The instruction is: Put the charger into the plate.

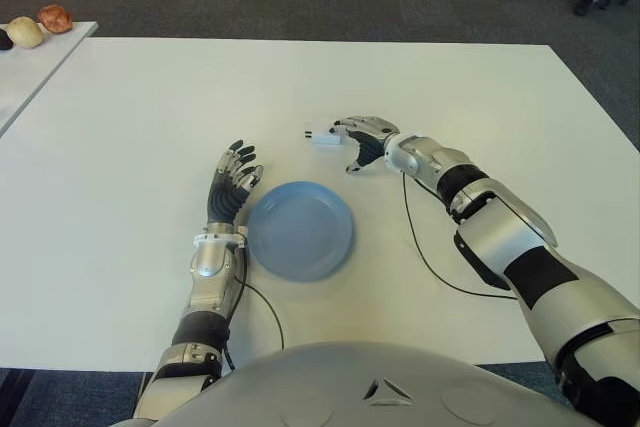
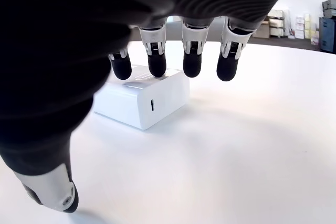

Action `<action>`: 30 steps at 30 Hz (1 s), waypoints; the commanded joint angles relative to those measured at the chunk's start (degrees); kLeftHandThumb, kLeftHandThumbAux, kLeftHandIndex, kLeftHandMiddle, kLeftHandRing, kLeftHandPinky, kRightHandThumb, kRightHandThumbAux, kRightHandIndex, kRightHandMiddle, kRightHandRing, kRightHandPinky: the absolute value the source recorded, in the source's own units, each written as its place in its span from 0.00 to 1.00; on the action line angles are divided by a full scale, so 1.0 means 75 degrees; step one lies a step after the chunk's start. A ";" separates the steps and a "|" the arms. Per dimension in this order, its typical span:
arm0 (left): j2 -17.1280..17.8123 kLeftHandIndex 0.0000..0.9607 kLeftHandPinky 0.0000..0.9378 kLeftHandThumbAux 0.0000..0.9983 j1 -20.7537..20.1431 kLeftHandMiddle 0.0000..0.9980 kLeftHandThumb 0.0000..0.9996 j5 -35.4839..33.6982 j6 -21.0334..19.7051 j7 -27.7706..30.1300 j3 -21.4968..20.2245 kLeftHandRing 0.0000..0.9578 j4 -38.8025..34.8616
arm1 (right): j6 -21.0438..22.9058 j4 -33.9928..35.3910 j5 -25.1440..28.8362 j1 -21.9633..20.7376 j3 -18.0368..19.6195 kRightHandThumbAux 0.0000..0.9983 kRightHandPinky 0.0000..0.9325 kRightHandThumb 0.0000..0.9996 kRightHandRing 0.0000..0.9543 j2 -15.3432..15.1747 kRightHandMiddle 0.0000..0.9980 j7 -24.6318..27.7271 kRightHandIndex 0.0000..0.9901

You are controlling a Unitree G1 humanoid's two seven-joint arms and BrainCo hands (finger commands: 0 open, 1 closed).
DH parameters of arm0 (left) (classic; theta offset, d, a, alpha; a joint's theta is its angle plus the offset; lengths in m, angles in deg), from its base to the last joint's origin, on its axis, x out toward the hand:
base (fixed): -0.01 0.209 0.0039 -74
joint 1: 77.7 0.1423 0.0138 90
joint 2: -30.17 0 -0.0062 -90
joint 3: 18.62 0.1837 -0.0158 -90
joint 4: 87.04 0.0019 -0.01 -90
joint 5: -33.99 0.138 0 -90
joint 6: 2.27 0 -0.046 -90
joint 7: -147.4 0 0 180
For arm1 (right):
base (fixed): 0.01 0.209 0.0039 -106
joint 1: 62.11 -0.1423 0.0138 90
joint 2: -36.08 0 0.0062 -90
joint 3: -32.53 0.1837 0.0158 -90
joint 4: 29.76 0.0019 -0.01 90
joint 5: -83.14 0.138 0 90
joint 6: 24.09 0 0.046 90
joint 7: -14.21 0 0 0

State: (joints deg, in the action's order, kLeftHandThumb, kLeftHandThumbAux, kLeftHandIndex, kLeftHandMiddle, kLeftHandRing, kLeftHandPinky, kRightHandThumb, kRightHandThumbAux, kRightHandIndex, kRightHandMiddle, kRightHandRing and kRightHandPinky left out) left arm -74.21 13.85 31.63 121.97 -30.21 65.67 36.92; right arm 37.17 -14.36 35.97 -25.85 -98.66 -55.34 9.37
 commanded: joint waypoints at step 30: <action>0.0121 0.13 0.23 0.66 0.0510 0.20 0.00 -0.0004 -0.0673 -0.0002 -0.0042 0.21 0.1136 | -0.1502 0.2747 0.0171 0.1406 0.0519 0.72 0.03 0.00 0.05 -0.2344 0.07 0.0650 0.01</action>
State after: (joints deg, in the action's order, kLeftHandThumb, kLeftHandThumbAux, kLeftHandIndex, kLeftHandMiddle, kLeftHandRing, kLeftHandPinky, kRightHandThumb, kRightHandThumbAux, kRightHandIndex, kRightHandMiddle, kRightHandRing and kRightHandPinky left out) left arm -73.23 12.72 31.20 122.20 -30.08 65.54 38.43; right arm 26.86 3.41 36.41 -17.43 -95.72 -70.86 12.88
